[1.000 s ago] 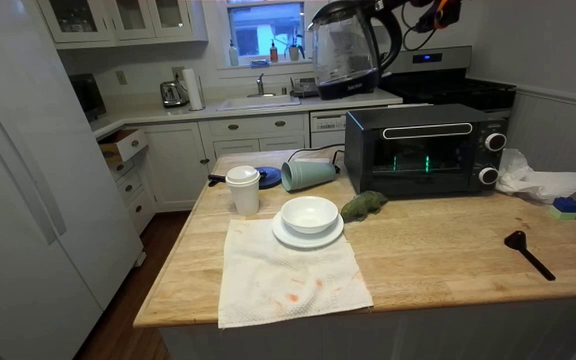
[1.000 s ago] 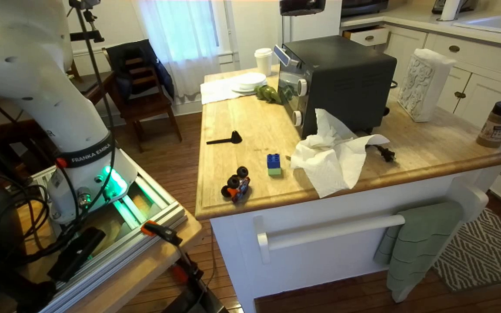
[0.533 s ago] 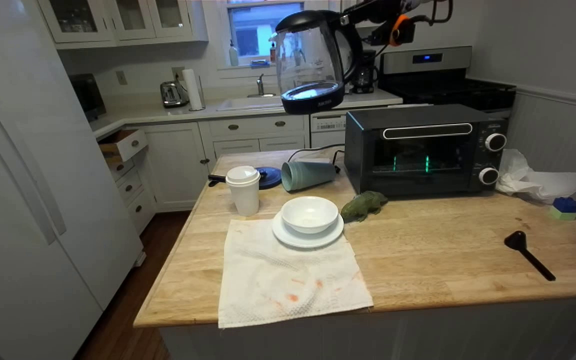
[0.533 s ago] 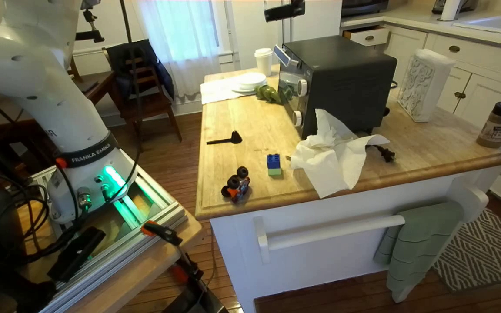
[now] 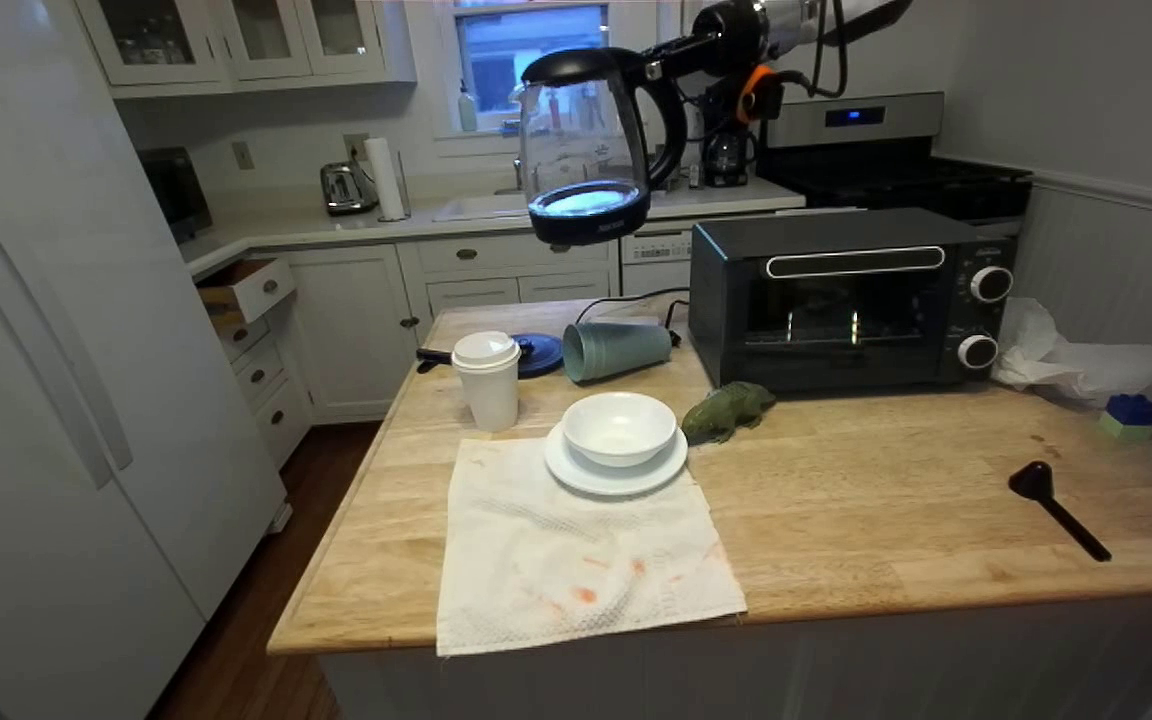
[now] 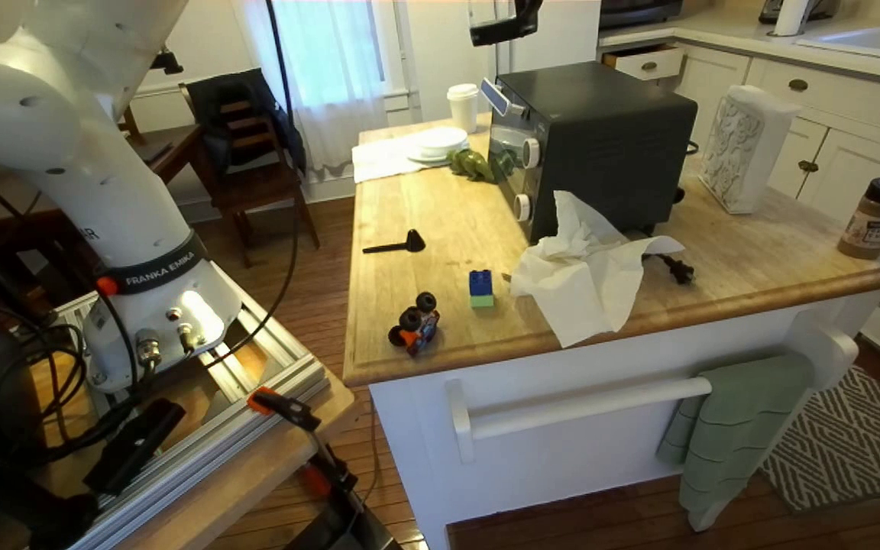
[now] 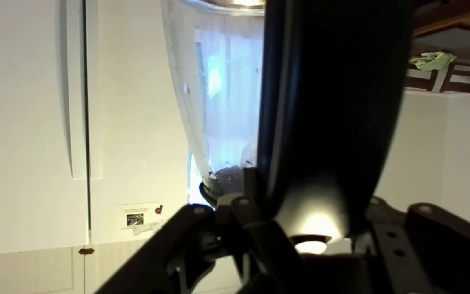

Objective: Take the kettle off of the oven

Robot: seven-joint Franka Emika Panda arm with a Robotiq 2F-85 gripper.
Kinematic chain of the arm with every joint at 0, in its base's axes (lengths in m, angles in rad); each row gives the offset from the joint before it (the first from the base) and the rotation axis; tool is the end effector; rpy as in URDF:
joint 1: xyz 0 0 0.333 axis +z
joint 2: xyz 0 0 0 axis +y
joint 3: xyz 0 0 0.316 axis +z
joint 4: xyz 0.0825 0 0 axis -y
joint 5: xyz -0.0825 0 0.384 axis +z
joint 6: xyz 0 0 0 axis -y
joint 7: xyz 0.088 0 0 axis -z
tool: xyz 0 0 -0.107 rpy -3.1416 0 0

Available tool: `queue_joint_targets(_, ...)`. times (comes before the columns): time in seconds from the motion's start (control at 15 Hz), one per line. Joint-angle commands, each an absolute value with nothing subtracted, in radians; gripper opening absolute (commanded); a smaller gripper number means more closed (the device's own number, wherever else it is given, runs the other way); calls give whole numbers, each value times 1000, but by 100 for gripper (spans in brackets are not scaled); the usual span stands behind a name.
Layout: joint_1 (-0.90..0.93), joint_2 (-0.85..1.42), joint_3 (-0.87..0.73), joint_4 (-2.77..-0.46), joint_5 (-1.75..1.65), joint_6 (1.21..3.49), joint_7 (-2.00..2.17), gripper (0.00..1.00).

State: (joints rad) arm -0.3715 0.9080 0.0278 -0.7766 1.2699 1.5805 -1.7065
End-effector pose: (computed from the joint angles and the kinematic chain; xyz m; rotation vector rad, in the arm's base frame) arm 0.7616 -0.1767 0.4617 -1.6737 -1.2224 -1.2812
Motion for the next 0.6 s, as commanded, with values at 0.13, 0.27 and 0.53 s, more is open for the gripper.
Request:
queue_joint_targets(0.13, -352, 1102, 107, -515, 1305, 1719, -1600, 19)
queue_joint_targets(0.27, -326, 1135, 100, -499, 1323, 1796, -1576, 19)
queue_joint_targets(0.53, -277, 1185, 99, -475, 1308, 1929, -1543, 19)
